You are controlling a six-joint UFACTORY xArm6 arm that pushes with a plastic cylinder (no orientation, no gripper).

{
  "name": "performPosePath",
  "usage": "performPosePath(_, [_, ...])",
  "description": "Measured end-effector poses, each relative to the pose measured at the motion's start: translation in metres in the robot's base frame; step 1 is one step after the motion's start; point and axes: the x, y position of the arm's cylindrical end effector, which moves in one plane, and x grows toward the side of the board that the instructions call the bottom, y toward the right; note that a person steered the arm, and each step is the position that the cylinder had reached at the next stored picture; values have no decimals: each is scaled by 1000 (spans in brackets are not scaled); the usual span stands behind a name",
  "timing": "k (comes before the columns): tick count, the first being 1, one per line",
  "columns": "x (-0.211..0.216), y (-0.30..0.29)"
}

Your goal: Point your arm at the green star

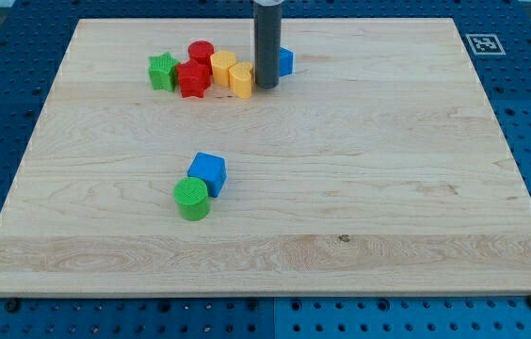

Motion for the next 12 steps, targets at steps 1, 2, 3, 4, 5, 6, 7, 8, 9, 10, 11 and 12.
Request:
performPosePath(1, [0,-18])
performPosePath(2, [0,-32])
performPosePath(3, [0,-36])
performPosePath(4, [0,-12])
performPosePath(5, [2,15])
performPosePath(6, [28,18])
performPosePath(7, [44,-6])
performPosePath(8, [59,-41])
performPosePath(9, [71,-77])
performPosePath(10, [75,-115])
performPosePath(11, [75,-152])
performPosePath(12, [75,-190])
